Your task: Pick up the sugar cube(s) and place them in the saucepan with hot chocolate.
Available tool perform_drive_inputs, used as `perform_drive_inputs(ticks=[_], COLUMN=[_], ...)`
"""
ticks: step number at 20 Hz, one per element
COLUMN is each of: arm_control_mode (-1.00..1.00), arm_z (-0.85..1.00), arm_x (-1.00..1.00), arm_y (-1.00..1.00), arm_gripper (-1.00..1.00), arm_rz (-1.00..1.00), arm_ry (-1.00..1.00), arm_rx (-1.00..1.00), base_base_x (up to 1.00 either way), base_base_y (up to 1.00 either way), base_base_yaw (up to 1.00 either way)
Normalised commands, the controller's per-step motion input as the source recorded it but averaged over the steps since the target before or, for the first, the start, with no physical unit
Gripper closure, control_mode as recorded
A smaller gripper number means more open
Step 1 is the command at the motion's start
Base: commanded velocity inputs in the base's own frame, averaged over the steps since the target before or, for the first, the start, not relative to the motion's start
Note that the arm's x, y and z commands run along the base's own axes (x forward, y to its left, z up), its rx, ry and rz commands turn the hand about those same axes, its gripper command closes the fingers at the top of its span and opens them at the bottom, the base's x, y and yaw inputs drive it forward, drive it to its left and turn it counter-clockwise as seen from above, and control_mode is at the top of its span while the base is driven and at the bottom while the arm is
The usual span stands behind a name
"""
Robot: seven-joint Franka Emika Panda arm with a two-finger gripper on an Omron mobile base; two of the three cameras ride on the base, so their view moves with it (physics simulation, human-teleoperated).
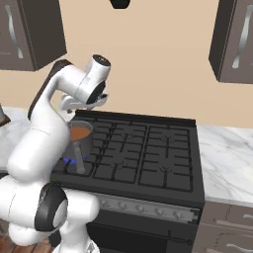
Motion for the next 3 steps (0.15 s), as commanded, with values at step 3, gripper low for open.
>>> perform_drive_inputs(ticks=[3], arm_control_mode=[-1.0], arm_z=[0.0], arm_x=[-0.95], arm_y=[0.0], arm_gripper=[-1.0], arm_rz=[0.02], arm_ry=[0.0], arm_rx=[0.01], base_base_x=[0.0], base_base_y=[0.0], base_base_yaw=[0.0])
